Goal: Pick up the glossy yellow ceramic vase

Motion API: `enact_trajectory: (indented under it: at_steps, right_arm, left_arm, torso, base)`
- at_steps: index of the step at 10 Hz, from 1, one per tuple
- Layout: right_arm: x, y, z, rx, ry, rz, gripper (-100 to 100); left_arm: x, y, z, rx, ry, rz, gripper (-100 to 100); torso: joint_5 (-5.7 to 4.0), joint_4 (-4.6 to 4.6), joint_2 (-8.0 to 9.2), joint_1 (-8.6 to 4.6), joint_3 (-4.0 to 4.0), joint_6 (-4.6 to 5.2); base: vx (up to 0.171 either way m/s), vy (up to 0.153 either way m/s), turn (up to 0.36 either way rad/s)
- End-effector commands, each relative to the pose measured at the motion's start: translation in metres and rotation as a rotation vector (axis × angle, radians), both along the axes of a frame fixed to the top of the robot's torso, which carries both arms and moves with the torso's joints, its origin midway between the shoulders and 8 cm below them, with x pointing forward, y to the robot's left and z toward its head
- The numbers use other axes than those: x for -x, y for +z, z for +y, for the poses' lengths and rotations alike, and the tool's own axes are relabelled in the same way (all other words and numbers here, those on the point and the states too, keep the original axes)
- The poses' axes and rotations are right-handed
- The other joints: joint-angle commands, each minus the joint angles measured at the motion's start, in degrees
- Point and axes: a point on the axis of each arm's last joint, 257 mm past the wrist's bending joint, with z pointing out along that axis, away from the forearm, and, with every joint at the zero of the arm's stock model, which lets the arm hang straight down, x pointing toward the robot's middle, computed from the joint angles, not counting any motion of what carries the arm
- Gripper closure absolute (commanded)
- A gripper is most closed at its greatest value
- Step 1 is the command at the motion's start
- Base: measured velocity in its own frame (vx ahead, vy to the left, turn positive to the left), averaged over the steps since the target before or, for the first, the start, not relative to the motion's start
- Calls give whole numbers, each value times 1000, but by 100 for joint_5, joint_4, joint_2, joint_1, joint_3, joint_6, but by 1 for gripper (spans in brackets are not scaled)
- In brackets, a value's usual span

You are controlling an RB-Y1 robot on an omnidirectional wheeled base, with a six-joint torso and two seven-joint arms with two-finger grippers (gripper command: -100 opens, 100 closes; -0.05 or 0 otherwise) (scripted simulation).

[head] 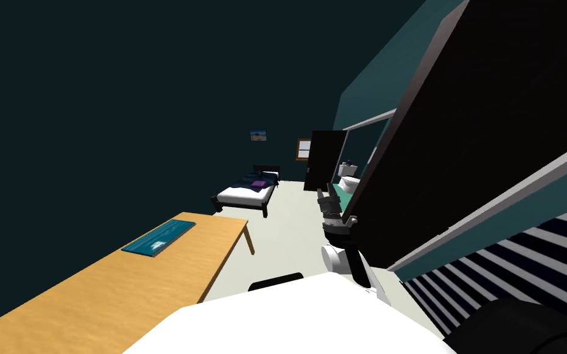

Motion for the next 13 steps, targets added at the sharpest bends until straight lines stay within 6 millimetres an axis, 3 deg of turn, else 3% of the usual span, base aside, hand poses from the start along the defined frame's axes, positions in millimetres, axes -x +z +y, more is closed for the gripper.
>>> enact_trajectory:
  at_steps: [1,8,13]
  right_arm:
    - [0,0,0,0,0,0,0]
    - [0,0,0,0,0,0,0]
    - [0,0,0,0,0,0,0]
  left_arm:
    - [-3,0,-11,13,-20,1,100]
    - [-25,12,-35,-1,-133,-9,100]
    - [-28,24,-44,-32,-182,7,100]
  torso:
    - [0,0,0,0,0,0]
    - [-7,-2,-8,0,-5,-5]
    - [-12,2,-2,-8,0,4]
  base:
    - [58,29,185]
    - [59,32,148]
    - [61,27,156]
